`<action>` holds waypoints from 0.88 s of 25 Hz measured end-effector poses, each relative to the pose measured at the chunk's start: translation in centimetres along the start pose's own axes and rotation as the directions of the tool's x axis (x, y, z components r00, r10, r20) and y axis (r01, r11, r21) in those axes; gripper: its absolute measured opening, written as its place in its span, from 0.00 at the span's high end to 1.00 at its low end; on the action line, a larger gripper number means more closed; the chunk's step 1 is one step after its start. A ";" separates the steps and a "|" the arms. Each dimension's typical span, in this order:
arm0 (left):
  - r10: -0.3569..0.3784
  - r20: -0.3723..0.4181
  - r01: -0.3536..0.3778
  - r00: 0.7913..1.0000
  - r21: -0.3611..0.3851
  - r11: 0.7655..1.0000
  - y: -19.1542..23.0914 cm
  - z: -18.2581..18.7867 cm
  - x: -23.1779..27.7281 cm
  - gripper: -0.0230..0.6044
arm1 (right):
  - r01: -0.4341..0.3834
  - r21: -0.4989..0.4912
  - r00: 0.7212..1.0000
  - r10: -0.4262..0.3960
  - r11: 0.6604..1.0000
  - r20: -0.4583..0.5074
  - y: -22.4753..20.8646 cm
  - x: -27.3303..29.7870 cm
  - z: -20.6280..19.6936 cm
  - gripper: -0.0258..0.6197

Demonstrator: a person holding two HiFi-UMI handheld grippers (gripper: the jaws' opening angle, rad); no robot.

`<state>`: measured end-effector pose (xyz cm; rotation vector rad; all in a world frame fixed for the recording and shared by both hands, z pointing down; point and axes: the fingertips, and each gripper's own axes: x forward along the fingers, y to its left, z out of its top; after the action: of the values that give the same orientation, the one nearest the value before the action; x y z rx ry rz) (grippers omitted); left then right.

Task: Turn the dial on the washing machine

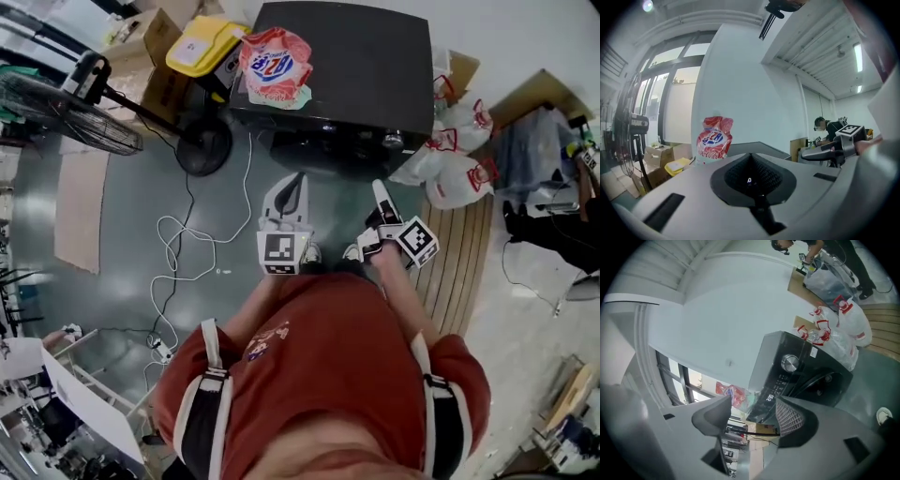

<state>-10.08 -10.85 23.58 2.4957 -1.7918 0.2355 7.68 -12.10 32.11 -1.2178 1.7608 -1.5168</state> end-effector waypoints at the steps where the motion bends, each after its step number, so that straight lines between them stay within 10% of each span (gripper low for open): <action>1: 0.003 0.014 -0.003 1.000 0.006 1.000 0.3 0.9 -0.1 0.95 | -0.013 -0.015 1.000 0.013 1.000 0.007 1.1 0.2 0.5 0.52; 12: 0.004 0.131 -0.016 0.991 0.093 0.996 2.2 7.2 -1.2 0.95 | -0.109 -0.302 0.986 0.142 0.947 0.089 10.5 -0.2 3.4 0.53; 22: -0.002 0.188 -0.027 0.982 0.148 0.989 1.8 10.6 -2.7 0.95 | -0.014 -0.651 0.988 0.112 0.759 0.109 15.5 -1.6 4.0 0.53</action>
<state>-11.73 -10.37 12.58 2.6925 -1.9267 0.1443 7.20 -13.08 16.04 -1.5105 2.2898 -0.7424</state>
